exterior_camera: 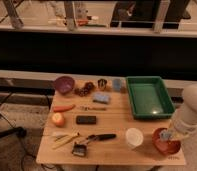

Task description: Place towel in red bowl

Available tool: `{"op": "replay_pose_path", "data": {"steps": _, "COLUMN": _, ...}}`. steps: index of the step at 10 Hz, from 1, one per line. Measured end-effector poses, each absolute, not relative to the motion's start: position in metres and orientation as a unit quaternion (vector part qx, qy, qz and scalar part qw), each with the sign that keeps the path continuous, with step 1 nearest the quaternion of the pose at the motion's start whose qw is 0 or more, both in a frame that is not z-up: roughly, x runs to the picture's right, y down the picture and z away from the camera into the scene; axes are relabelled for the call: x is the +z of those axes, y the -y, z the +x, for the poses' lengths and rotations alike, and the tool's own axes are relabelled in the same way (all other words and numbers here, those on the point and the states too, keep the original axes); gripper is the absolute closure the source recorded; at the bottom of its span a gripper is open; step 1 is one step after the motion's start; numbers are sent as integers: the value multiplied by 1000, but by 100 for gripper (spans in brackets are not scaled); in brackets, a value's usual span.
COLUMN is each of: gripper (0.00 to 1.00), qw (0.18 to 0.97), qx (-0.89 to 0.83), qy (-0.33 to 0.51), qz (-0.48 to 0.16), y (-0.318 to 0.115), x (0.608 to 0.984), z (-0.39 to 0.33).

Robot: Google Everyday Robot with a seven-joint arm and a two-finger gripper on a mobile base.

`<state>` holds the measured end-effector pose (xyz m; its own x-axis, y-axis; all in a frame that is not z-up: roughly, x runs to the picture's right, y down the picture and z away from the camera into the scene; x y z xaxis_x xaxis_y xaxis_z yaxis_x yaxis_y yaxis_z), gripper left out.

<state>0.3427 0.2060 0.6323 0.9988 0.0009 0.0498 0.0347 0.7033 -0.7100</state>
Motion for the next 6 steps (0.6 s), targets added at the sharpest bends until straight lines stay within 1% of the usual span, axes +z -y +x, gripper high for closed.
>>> {"op": "replay_pose_path", "data": {"steps": 6, "gripper": 20, "qw": 924, "qx": 4, "qy": 19, "qz": -382, "y": -203, "x": 636, "z": 344}}
